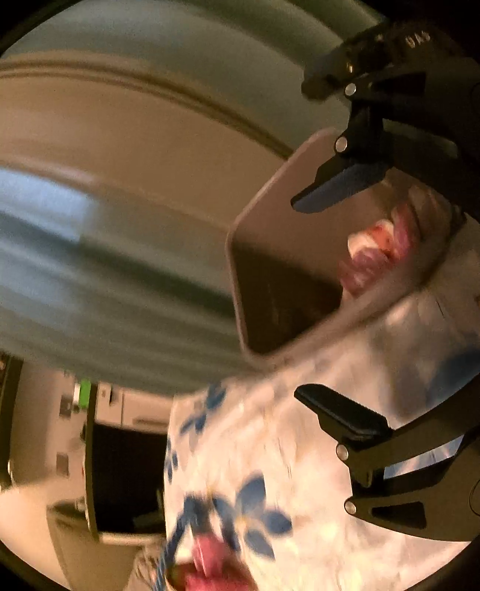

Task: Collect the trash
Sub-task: 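Move both open tools back over the bed toward the remaining trash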

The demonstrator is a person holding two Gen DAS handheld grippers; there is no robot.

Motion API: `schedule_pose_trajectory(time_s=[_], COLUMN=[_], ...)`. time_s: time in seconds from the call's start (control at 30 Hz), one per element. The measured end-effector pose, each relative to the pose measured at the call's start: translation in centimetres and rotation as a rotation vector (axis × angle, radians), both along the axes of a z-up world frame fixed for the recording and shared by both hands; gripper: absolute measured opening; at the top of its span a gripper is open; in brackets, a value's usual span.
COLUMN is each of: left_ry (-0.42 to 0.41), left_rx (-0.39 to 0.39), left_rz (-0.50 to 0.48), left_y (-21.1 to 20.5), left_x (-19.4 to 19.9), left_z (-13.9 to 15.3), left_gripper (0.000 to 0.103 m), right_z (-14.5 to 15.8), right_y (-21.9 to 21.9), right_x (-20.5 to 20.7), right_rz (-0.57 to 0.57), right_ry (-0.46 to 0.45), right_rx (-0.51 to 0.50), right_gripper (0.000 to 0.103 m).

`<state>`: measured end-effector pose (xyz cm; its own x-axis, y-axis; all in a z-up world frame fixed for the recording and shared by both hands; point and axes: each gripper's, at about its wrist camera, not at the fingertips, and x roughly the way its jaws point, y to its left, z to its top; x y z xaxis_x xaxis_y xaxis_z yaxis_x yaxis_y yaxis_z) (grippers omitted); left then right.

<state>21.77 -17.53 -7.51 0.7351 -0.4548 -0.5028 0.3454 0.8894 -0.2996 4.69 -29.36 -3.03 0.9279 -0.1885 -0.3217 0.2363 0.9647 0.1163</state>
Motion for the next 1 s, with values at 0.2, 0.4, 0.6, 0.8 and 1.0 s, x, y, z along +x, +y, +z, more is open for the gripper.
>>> schedule_pose_trajectory(time_s=[0.2,0.4,0.6,0.8,1.0], left_ry=[-0.018,-0.042,-0.036,-0.062,-0.065], left_rx=[0.061,0.092,0.104,0.112,0.097], left_rz=[0.221,0.444,0.650,0.762,0.815], left_y=[6.8,15.4,24.2,30.0,34.3], left_x=[-2.3,-5.0,-6.8,-8.6,-8.6], left_z=[0.6,1.2,1.9,2.8,3.3], left_gripper=[0.095,0.095,0.095,0.095,0.095], right_z=[0.5,0.8,1.1,0.9,0.4], right_y=[2.2,6.4,12.6,19.2,24.5], right_x=[-0.4,0.4,2.3,5.5,9.8], right_rz=[0.068,0.166,0.291,0.421,0.500], right_ry=[-0.005,0.002,0.013,0.047,0.099], right_rx=[0.015,0.009,-0.007,-0.024,-0.031], right_gripper=[0.074,0.074,0.074,0.074,0.069])
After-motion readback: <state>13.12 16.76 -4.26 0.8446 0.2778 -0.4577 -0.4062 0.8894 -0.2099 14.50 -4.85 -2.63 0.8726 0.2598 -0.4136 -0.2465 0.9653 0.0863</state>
